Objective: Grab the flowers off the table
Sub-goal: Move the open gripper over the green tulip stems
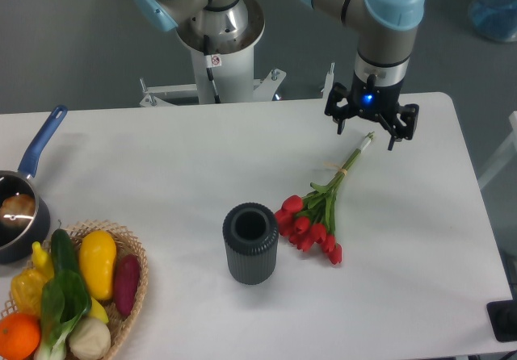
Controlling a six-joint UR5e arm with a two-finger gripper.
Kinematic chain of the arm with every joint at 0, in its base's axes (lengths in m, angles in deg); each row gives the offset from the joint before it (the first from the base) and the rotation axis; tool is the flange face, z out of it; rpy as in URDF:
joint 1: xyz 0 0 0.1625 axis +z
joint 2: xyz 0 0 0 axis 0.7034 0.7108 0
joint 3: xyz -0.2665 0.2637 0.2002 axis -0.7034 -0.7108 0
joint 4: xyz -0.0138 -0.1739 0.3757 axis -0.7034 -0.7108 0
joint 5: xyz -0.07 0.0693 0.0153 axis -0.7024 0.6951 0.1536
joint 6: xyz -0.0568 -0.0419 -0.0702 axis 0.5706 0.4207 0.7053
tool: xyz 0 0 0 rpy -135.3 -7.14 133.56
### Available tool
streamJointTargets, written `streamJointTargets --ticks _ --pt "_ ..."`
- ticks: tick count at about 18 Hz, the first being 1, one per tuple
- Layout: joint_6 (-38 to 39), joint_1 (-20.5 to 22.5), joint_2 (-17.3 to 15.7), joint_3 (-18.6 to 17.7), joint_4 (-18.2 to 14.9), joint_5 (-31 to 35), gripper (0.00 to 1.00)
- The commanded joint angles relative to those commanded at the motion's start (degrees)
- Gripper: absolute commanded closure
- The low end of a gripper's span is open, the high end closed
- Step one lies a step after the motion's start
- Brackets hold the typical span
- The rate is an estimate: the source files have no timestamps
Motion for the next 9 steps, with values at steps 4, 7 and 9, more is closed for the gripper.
streamJointTargets --ticks 4,7,9 --pt "-0.35 -0.44 -0.26 -0.61 0.17 -0.7 0.0" --pt "-0.09 -2.2 1.22 -0.61 0.09 -0.71 0.0" --pt "-0.17 -1.5 0.45 -5.42 0.7 -0.97 0.0"
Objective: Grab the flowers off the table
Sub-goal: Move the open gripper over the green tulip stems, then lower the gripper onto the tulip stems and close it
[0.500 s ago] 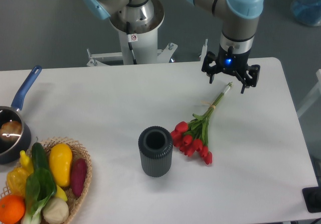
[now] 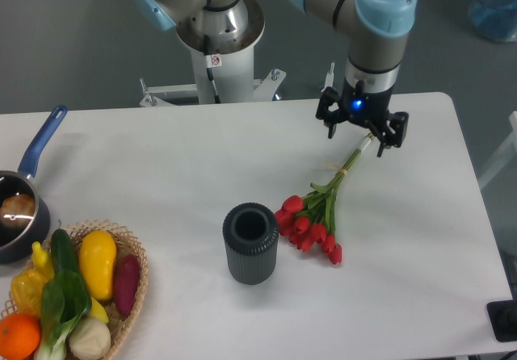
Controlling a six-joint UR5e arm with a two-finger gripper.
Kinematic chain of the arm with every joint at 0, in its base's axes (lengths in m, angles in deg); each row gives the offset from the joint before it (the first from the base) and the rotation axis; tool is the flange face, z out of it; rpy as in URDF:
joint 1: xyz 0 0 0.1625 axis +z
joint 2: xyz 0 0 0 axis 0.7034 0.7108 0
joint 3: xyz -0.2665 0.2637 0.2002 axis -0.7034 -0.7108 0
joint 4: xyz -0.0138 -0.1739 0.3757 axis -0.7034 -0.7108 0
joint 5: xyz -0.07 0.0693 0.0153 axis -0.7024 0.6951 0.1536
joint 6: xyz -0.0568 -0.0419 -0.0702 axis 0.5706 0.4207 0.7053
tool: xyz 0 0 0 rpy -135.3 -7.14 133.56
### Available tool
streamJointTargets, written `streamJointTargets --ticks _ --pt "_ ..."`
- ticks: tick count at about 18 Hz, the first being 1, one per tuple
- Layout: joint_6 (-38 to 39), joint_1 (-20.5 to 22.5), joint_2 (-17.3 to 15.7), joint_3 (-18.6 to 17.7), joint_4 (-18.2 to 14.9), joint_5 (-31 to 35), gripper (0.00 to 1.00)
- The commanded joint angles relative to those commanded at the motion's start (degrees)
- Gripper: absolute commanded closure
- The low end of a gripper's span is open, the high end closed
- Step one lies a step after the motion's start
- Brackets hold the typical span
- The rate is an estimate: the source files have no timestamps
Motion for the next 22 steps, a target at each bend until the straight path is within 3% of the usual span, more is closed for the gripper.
streamJointTargets --ticks 4,8,15,19,22 --pt "0.0 0.28 -0.1 -2.66 1.59 -0.09 0.0" --pt "0.08 -0.78 3.41 -2.84 2.02 0.0 0.0" --pt "0.88 -0.96 9.56 -2.93 5.72 -2.45 0.0" --pt "1.75 -1.14 12.73 -3.02 10.9 -2.64 0.0" --pt "1.75 -1.14 13.61 -3.02 11.17 -2.55 0.0"
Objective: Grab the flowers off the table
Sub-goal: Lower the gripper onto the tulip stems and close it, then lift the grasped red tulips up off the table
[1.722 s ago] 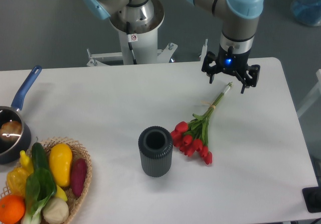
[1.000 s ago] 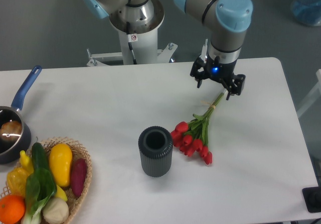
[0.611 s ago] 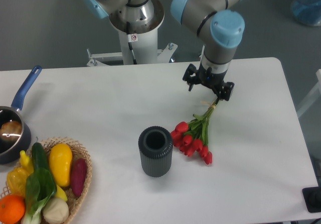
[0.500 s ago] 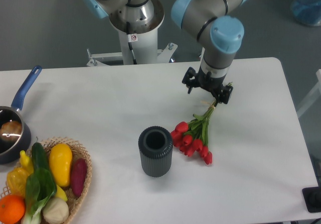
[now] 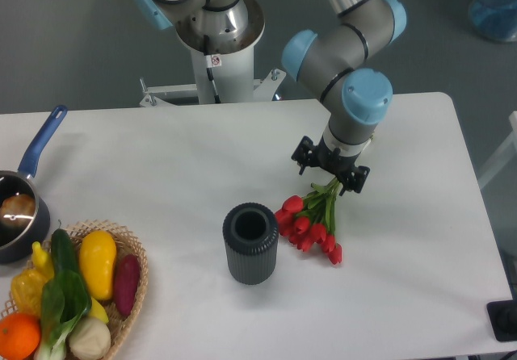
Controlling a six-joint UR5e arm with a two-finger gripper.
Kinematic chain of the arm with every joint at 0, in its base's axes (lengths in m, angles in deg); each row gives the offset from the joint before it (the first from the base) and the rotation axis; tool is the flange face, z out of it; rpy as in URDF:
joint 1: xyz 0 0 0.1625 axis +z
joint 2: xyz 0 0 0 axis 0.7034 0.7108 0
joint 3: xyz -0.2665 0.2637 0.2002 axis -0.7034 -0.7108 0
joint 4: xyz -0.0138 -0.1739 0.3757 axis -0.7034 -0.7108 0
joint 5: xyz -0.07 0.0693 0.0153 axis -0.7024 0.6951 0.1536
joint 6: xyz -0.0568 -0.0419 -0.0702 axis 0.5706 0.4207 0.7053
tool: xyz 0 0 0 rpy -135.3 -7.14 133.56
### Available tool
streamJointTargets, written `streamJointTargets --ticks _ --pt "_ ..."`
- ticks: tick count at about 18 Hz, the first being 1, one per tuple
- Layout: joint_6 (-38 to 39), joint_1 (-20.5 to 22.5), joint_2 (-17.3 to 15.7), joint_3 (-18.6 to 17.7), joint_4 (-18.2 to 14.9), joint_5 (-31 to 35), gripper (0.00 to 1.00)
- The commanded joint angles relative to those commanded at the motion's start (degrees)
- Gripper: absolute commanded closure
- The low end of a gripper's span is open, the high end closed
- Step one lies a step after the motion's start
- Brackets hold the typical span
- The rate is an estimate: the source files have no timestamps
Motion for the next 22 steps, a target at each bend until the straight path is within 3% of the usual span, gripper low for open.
streamJointTargets --ticks 4,8,10,11,13,15,19,22 --pt "0.96 -0.26 1.67 -0.09 3.07 -0.09 0.02" --pt "3.6 -1.49 3.08 0.17 5.1 0.0 0.41" --pt "3.69 -1.58 2.99 0.18 4.93 0.0 0.67" --pt "3.78 -1.58 2.73 0.09 4.84 0.09 0.75" --pt "6.05 -1.58 2.11 0.09 4.84 0.0 0.77" --pt "8.78 -1.67 0.8 0.7 4.75 0.0 1.0" --pt "8.62 -1.41 -1.57 1.4 4.92 0.18 1.0" --pt "8.26 -0.97 -3.07 4.38 4.75 0.18 1.0"
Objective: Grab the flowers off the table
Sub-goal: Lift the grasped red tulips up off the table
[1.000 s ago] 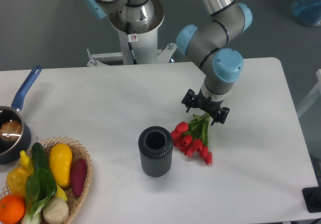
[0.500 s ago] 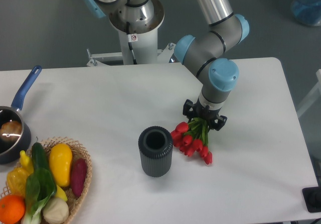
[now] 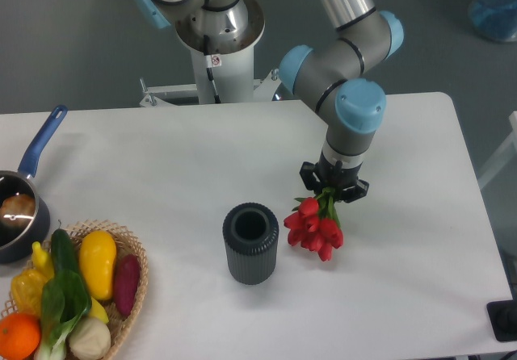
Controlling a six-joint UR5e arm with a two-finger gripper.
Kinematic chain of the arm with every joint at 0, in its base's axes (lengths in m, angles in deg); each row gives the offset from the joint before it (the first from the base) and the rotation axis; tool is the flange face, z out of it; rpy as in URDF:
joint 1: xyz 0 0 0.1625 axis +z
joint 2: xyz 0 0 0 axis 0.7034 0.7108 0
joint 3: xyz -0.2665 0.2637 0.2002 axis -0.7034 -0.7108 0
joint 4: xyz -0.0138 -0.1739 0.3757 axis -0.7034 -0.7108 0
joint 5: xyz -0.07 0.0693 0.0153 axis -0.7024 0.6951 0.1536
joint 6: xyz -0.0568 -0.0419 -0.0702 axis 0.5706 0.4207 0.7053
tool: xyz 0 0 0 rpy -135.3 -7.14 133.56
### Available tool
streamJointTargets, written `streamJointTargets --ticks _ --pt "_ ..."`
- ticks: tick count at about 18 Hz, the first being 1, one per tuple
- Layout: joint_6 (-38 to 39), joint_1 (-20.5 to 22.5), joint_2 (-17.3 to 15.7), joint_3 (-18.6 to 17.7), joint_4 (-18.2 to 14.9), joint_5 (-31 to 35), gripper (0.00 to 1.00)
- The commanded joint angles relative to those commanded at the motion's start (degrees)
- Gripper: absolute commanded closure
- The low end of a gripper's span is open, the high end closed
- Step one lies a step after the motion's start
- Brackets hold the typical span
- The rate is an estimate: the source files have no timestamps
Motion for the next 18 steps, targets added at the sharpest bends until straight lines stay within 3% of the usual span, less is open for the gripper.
streamJointTargets --ticks 12,16,18 --pt "-0.79 0.7 -1.67 9.5 -3.95 -1.32 1.0" --pt "-6.93 1.49 -2.82 11.0 -9.22 -1.05 1.0" --pt "-7.65 1.93 -3.61 11.0 -9.76 -0.97 1.0"
